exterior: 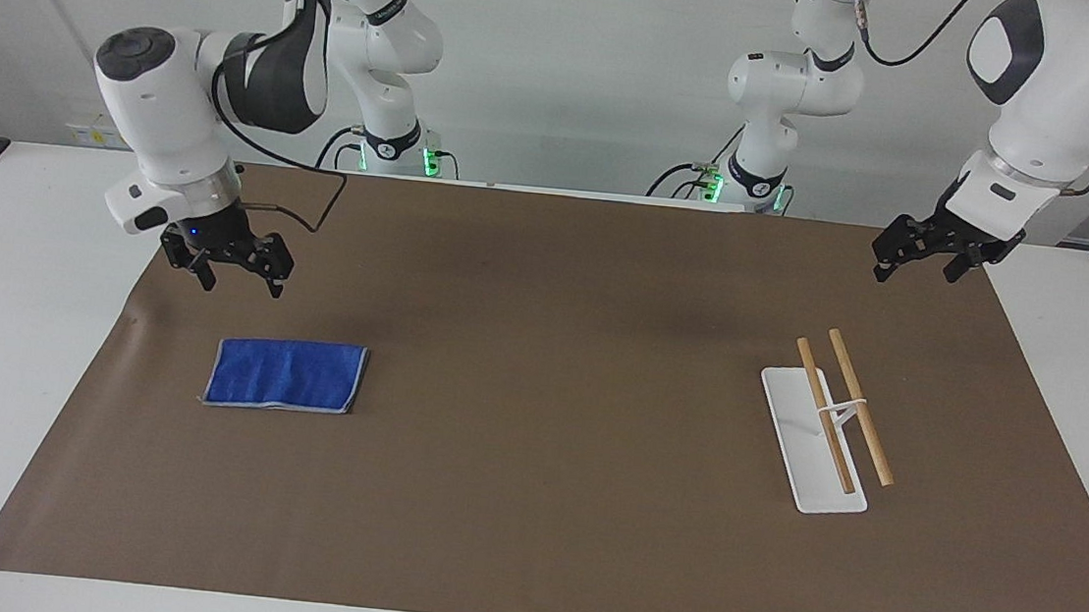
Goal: Right arm passes towel to left arm to hang
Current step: 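Reach the right gripper down and grasp the blue towel's edge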
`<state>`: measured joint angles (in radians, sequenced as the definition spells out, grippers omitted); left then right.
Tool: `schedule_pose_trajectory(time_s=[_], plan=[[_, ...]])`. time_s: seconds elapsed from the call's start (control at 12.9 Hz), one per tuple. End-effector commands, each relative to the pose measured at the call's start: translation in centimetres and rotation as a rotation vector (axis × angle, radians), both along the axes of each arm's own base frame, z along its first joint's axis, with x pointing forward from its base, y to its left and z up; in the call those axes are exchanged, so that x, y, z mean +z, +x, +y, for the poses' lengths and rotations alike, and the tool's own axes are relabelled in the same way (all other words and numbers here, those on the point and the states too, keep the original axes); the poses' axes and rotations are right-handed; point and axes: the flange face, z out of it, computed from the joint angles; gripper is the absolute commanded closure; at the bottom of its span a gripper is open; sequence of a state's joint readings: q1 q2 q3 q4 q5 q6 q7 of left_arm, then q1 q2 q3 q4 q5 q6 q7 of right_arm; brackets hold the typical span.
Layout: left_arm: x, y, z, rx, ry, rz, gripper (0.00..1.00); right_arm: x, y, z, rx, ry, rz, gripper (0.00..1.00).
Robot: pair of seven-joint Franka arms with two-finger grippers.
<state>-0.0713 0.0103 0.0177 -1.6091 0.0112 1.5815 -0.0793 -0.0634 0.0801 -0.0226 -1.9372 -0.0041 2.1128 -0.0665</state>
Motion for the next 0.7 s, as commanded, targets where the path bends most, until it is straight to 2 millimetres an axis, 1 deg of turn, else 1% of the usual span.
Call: schedule_pose_trajectory(time_s=[0.0,0.23,0.47,0.62], plan=[[0.2,-0.3,0.2,0.001,-0.013,0.007,0.00,-4.4,1.2,0.0,0.024,0.014,-0.024,0.00],[0.2,-0.3,0.2,0.001,-0.013,0.007,0.00,-9.7,0.9,0.2,0.043,0.007,-0.045,0.00],[0.2,-0.3,0.3,0.003,-0.013,0.007,0.00,-13.8,1.2,0.1,0.046,0.005,-0.037,0.00],[0.2,-0.3,0.3,0.003,-0.013,0.007,0.00,-16.2,1.4,0.3,0.083,0.002,-0.026,0.00]])
